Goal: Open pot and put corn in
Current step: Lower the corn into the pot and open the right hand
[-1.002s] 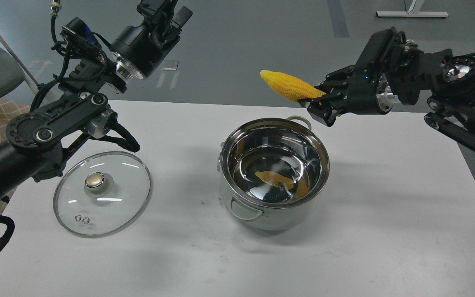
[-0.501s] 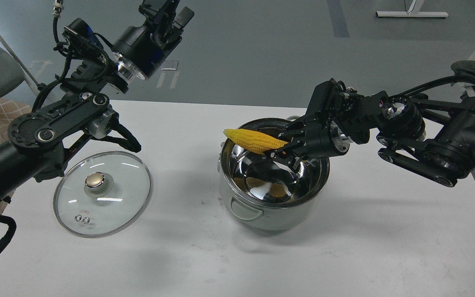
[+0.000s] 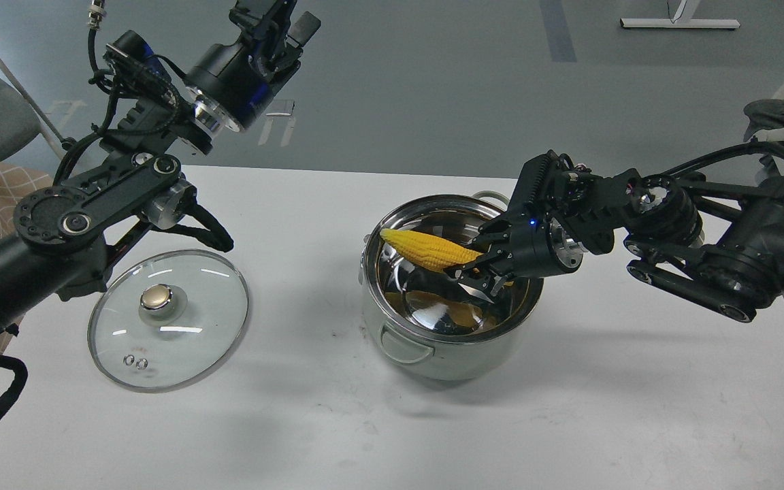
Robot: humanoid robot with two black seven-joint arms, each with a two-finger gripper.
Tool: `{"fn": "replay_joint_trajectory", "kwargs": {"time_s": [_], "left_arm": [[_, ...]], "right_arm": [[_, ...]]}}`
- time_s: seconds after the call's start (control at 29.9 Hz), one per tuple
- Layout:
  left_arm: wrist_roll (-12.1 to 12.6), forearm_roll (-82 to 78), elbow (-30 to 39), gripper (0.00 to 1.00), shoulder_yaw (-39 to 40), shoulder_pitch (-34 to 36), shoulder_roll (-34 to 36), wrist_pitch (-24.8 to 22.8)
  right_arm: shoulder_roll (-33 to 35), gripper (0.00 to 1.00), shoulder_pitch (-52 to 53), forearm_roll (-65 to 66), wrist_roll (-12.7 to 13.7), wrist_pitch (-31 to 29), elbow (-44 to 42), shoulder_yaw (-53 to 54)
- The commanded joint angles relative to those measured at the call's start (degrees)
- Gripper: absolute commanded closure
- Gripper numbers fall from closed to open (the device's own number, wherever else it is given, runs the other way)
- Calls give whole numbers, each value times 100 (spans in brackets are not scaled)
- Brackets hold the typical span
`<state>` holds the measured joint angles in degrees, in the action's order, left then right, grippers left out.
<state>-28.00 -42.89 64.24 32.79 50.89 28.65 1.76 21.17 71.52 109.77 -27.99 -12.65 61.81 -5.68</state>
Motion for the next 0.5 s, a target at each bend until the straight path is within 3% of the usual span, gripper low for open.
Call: {"fn": "replay_joint_trajectory", "kwargs": {"time_s": [0.0,0.13,0.17,0.33,0.47], "left_arm": [[0,0,0,4,-1,0,0,-1],[0,0,0,4,-1,0,-9,-1],[0,0,0,4,-1,0,-9,-1],[0,0,0,4,-1,0,-9,-1],[0,0,0,4,-1,0,-9,-1]], "right_arm": [[10,81,-15,1,-1,-1,6,-4],[19,61,-15,1,-1,-1,-3,-4],[19,61,-15,1,-1,-1,-3,-4],[54,36,-15,-8,-1,-1,6,-4],[63,26,-15,-26,-1,-1,24,-12]]}}
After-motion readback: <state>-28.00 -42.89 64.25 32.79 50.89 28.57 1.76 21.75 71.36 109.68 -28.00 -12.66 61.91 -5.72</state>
